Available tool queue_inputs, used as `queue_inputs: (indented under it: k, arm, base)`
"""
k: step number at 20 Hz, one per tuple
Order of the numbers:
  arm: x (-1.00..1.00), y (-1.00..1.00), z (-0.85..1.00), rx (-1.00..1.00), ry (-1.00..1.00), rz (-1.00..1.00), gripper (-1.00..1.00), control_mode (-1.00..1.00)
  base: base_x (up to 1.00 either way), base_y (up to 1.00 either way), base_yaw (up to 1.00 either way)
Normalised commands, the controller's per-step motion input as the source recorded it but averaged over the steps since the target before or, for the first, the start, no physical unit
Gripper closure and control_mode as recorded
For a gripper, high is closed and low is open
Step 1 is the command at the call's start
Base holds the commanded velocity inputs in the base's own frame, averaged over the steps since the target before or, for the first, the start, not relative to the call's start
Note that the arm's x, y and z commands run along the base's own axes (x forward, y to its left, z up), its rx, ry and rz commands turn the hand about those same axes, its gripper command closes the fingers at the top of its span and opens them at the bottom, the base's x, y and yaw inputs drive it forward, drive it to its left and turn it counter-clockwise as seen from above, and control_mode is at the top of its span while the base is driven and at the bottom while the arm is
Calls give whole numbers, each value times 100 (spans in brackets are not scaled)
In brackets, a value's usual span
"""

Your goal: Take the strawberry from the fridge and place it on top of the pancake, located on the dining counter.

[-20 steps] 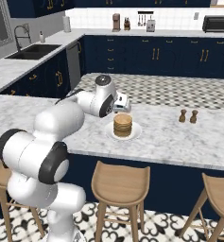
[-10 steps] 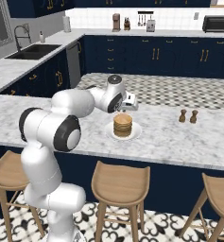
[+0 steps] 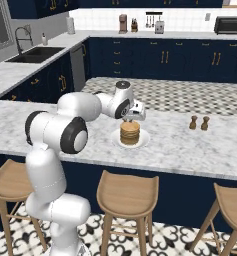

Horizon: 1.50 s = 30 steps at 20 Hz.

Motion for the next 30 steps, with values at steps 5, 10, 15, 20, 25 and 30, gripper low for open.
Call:
queue_inputs:
  k: [5, 10, 15, 20, 25, 30]
  arm:
    - [6, 1, -23, 0, 1, 0, 100, -100]
    - [0, 0, -13, 0, 1, 0, 100, -100]
    - [1, 0, -11, 0, 0, 0, 100, -100]
    - [2, 0, -20, 0, 3, 0, 100, -100]
    - [8, 0, -24, -1, 5, 0, 100, -100]
    - [10, 0, -9, -2, 2, 0, 100, -100]
  base:
    - [0, 0, 0]
    - [0, 0, 0]
    - [0, 0, 0]
    - [0, 0, 0]
    - [0, 0, 0]
    - [0, 0, 0]
